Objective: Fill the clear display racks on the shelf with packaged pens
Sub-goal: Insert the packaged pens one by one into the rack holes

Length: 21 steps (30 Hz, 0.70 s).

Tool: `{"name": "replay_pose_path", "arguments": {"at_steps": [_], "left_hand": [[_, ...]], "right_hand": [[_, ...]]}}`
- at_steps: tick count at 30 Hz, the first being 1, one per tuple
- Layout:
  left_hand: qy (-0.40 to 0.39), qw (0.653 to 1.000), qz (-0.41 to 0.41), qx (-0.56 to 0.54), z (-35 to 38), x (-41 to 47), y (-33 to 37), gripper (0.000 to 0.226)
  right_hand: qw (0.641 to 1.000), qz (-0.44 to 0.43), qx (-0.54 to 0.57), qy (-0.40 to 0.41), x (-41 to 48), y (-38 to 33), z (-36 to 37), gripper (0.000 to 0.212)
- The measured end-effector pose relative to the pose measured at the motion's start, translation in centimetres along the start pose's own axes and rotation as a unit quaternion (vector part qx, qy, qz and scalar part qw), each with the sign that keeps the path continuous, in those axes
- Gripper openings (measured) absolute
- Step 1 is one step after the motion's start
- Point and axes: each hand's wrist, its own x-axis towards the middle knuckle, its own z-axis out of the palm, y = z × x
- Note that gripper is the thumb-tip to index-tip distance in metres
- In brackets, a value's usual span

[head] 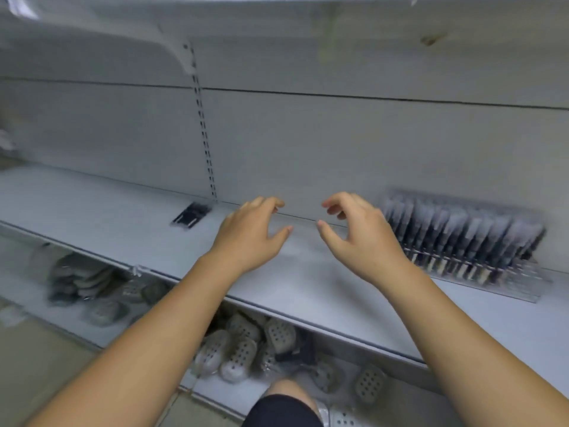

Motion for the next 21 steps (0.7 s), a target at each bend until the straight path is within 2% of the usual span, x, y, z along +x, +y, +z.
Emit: {"name": "replay_pose_path", "arguments": {"at_steps": [12, 17, 21], "left_hand": [[-0.043, 0.978, -0.191, 0.065, -1.4, 1.1, -16.8, 0.060], [-0.098, 0.965, -0.216, 0.116, 0.6, 3.8, -19.3, 0.070], [-0.117, 0.957, -0.223, 0.142, 1.9, 5.4, -20.8, 0.064]], "right_hand": [[0.993, -0.048, 0.025, -0.108, 6.8, -6.4, 12.7, 0.030], [0.990, -0.041, 0.030, -0.135, 7.4, -5.7, 15.1, 0.029], [0.989, -0.036, 0.030, -0.140, 7.4, -4.6, 15.8, 0.026]]}}
